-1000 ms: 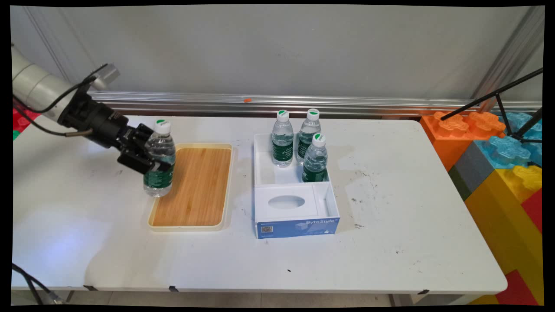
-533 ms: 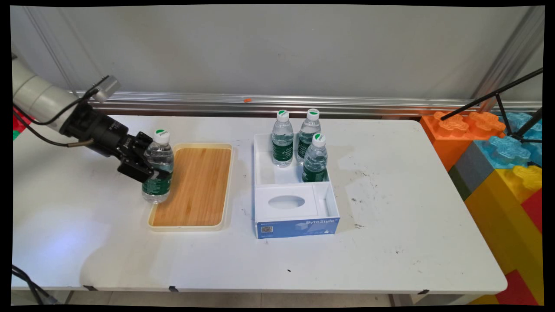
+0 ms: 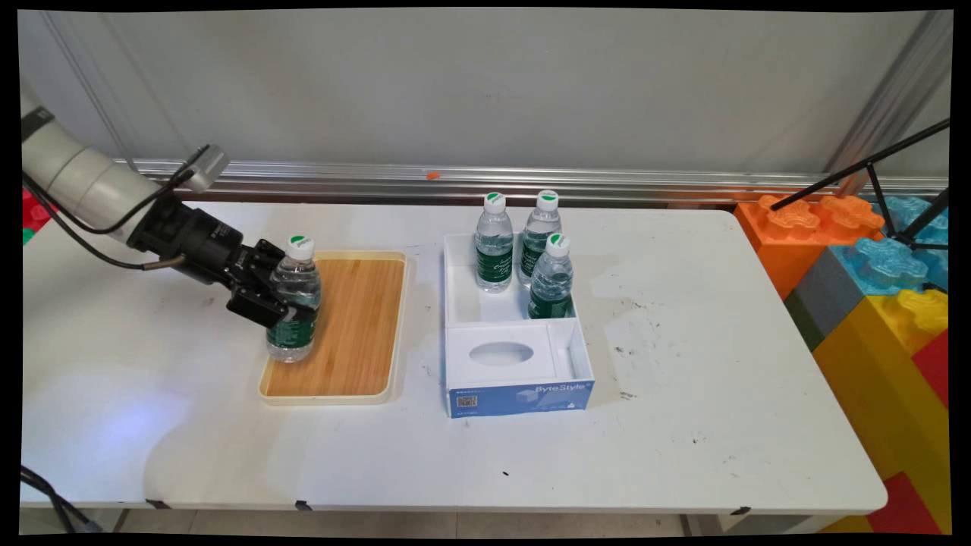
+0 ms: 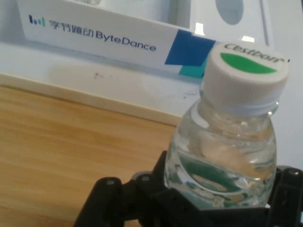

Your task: Place the picked object on the tray

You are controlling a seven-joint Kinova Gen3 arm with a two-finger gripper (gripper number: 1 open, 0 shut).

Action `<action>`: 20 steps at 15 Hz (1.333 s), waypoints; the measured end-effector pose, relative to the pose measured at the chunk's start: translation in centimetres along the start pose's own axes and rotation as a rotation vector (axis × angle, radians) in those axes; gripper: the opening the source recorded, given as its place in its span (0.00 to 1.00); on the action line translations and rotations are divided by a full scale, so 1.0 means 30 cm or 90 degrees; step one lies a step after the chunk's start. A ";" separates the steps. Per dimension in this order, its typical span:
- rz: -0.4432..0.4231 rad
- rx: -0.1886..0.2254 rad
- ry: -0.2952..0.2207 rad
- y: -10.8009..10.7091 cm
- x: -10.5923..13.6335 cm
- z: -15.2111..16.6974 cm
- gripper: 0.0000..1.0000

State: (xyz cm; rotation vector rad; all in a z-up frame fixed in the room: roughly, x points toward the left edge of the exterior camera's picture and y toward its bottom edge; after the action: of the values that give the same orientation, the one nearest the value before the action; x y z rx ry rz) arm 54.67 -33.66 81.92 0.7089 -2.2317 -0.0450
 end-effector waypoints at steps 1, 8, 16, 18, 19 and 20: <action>0.000 0.000 -0.002 0.000 -0.007 0.004 0.00; 0.015 -0.004 0.000 -0.007 -0.059 0.039 0.00; 0.043 -0.001 0.026 -0.021 -0.070 0.098 0.00; 0.046 0.000 0.028 -0.026 -0.077 0.103 0.00; 0.048 0.001 0.029 -0.028 -0.081 0.104 1.00; 0.048 0.002 0.029 -0.030 -0.085 0.105 1.00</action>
State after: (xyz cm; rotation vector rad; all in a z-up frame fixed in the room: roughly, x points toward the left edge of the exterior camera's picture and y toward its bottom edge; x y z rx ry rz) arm 54.30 -33.71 77.79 0.6203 -2.2127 0.0115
